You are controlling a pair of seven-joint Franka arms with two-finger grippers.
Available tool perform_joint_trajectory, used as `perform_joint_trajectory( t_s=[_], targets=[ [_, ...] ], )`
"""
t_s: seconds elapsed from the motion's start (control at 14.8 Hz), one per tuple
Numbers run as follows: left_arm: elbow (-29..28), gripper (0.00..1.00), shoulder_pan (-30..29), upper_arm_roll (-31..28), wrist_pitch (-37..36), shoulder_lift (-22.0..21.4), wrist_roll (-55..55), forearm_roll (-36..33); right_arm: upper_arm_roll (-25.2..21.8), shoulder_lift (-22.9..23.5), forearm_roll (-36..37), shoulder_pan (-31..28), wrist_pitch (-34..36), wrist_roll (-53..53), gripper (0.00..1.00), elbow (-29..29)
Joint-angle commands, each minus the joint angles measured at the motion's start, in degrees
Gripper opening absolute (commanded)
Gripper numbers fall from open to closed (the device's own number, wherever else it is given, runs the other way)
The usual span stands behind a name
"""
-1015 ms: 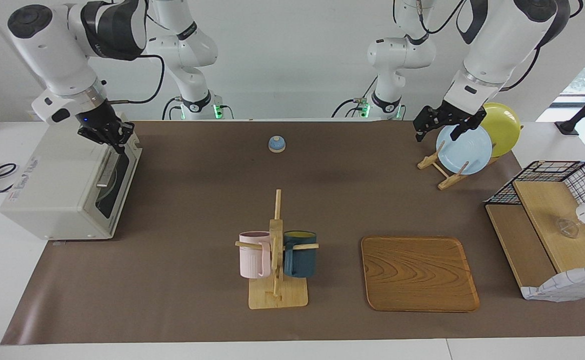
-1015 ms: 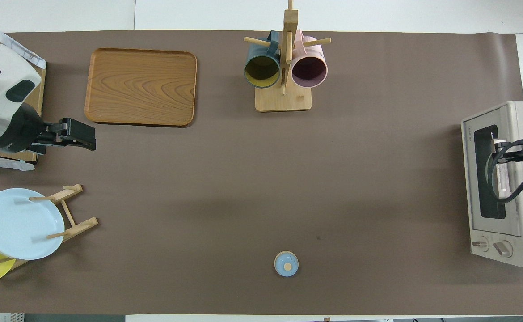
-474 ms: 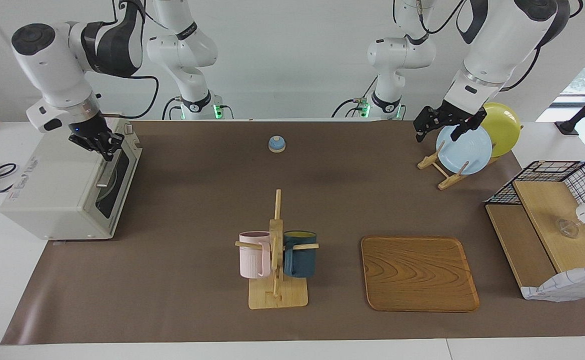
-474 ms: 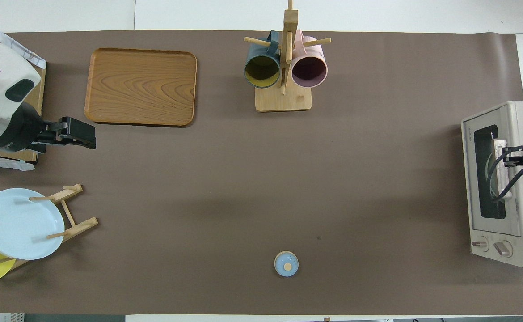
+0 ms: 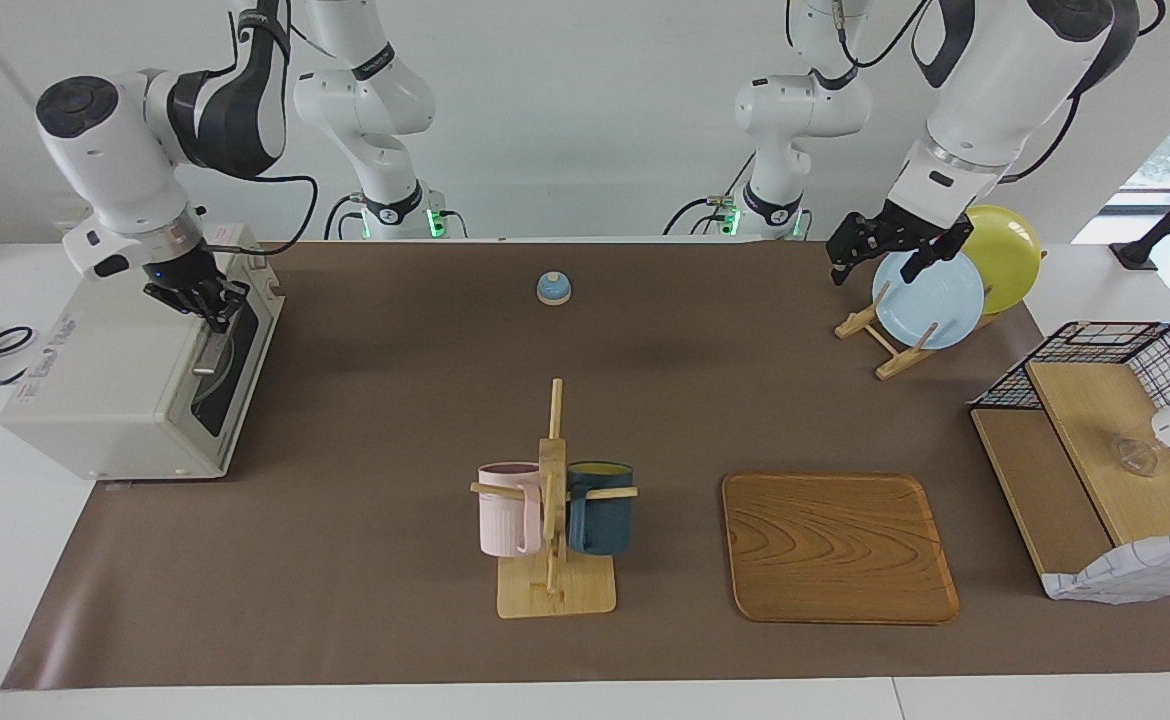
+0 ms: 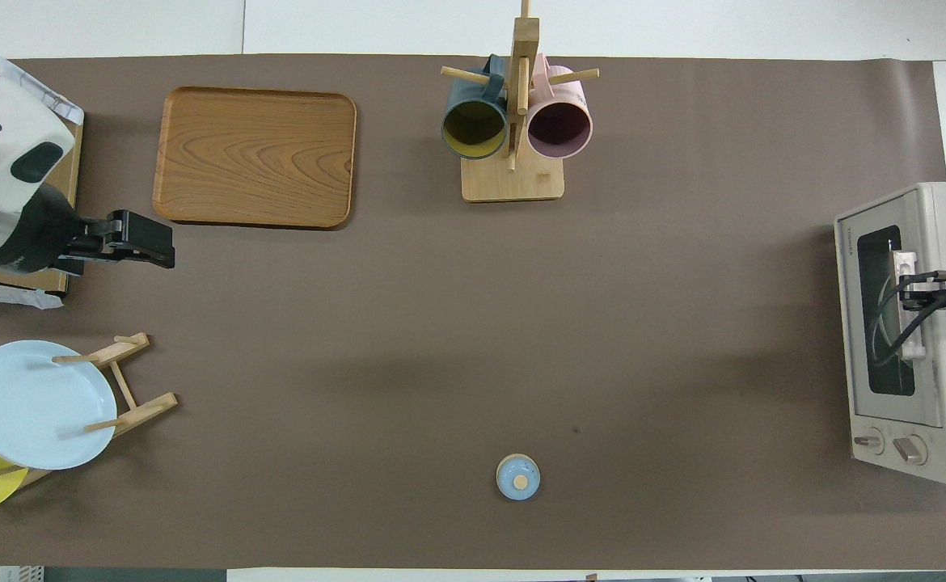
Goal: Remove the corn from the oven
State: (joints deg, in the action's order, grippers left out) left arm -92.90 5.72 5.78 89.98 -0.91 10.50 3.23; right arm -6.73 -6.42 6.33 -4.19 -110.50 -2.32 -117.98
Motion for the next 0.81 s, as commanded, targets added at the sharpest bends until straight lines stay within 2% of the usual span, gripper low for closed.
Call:
perform_joint_trajectory(
  t_s=[0.0, 0.14, 0.27, 0.74],
  targets=[
    [-1.6, 1.00, -0.2, 0.2, 1.1, -1.2, 0.4, 0.6, 0.5, -0.8, 0.9, -0.6, -1.6, 1.5, 0.00, -1.9],
    [-1.6, 1.00, -0.2, 0.2, 1.1, -1.2, 0.4, 0.6, 0.4, -0.7, 0.9, -0.6, -4.7, 0.7, 0.00, -3.8],
    [-1.6, 1.00, -0.1, 0.2, 1.1, -1.2, 0.4, 0.6, 0.4, -0.7, 1.0, -0.6, -4.6, -3.2, 0.00, -3.9],
    [-1.6, 1.00, -0.3, 0.3, 1.2, -1.2, 1.4, 0.6, 0.6, 1.0, 0.7, 3.7, -5.3, -0.4, 0.00, -4.2]
  ],
)
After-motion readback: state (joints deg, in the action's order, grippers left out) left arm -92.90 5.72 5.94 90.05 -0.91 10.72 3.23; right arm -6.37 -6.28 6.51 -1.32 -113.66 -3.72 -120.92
